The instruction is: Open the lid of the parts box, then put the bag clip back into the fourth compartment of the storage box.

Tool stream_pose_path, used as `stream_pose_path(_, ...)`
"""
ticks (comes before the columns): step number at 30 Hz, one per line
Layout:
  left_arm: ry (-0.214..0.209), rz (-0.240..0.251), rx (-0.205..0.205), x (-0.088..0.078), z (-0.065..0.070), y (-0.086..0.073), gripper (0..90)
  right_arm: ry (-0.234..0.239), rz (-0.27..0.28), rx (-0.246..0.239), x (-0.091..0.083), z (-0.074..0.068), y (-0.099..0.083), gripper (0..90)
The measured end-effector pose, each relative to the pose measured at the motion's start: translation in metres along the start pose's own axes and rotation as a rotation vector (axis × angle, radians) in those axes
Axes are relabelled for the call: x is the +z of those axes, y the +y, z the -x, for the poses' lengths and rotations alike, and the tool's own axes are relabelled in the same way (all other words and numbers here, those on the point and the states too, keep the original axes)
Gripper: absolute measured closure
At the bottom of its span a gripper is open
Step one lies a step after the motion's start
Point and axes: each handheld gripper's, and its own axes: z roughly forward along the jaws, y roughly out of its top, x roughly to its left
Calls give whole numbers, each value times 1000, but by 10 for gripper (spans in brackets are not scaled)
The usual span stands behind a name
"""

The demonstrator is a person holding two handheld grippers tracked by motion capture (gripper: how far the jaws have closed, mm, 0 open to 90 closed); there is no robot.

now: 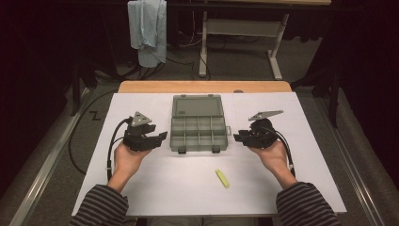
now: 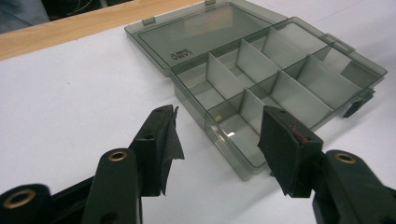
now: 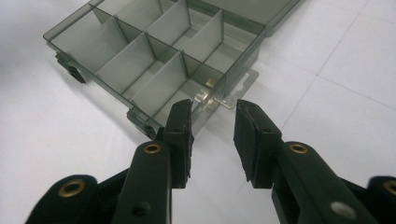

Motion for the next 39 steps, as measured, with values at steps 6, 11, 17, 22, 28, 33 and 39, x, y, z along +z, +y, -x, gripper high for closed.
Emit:
stream_pose_path(6,2,33,9,-5,1,-11,458,-12,9,5,-7,3,-9,678)
stream_pose_path(11,16,56,-1,-10,1,-24,459,-18,33,12,-14,2,-18,669)
stream_pose_path(17,32,98,-8,-16,2,-38,459,-18,43,12,-22,0,-29,659)
stream_pose_path(22,37,124,-11,-18,2,-50,459,-13,49,24,-22,0,-38,653)
stream_pose_path(28,40,151,-10,-21,4,-60,458,-21,50,9,-26,-6,-45,649)
stream_pose_path(33,45,186,2,-25,9,-63,458,-7,57,7,-29,-12,-53,644)
stream_pose_path(39,37,204,-23,-26,8,-71,458,-1,35,-2,-27,-18,-63,639)
